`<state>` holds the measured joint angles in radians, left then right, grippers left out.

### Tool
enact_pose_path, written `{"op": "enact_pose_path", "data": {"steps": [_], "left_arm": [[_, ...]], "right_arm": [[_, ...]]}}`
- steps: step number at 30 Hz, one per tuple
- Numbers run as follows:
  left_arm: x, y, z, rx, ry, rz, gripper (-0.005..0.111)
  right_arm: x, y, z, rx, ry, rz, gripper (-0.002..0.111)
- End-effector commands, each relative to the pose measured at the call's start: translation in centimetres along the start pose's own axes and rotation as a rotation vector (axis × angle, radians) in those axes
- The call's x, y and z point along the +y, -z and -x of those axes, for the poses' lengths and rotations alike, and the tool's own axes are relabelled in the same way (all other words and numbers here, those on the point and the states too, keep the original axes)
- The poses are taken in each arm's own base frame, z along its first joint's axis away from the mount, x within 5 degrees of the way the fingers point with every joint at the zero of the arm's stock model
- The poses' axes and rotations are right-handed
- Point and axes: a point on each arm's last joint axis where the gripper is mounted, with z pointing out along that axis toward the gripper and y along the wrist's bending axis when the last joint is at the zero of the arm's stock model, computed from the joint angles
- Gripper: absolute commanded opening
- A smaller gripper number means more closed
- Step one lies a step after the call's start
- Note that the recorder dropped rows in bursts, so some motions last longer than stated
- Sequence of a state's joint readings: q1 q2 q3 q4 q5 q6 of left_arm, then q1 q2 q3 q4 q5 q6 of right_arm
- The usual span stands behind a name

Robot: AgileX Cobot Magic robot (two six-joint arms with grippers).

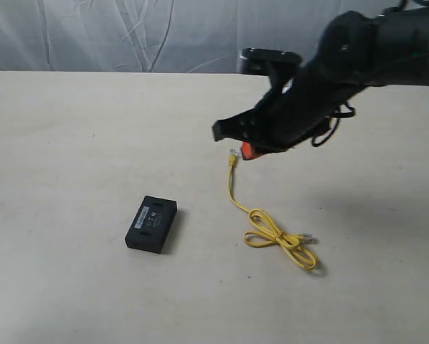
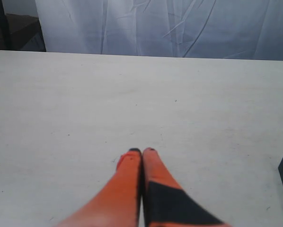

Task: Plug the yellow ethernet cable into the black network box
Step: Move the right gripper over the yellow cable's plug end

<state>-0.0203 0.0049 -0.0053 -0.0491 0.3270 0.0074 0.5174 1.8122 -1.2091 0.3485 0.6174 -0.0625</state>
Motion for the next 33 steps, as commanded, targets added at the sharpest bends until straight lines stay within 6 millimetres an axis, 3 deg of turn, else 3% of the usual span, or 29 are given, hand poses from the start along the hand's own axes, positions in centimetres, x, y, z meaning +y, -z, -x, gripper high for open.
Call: {"op": "enact_pose_path", "data": {"steps": [1, 6, 11, 19, 21, 24, 33], "left_arm": [[0.0, 0.0, 0.0, -0.013, 0.000, 0.001, 0.000], [0.0, 0.0, 0.0, -0.013, 0.000, 0.001, 0.000], [0.0, 0.0, 0.0, -0.013, 0.000, 0.001, 0.000], [0.0, 0.0, 0.0, -0.013, 0.000, 0.001, 0.000], [0.0, 0.0, 0.0, -0.013, 0.000, 0.001, 0.000], [0.0, 0.0, 0.0, -0.013, 0.000, 0.001, 0.000], [0.0, 0.0, 0.0, -0.013, 0.000, 0.001, 0.000]], "right_arm": [[2.3, -2.9, 2.3, 0.060, -0.021, -0.058, -0.001], [2.9, -6.5, 3.6, 0.111, -0.114, -0.227, -0.001], [2.7, -8.8, 3.1, 0.110, -0.256, -0.322, -0.001], [2.0, -9.1, 3.3, 0.060, -0.314, -0.380, -0.001], [2.2, -9.3, 3.3, 0.057, -0.324, -0.364, 0.007], [2.2, -9.3, 3.2, 0.059, -0.335, -0.354, 0.033], [1.5, -11.4, 2.3, 0.107, -0.326, -0.389, 0.035]]}}
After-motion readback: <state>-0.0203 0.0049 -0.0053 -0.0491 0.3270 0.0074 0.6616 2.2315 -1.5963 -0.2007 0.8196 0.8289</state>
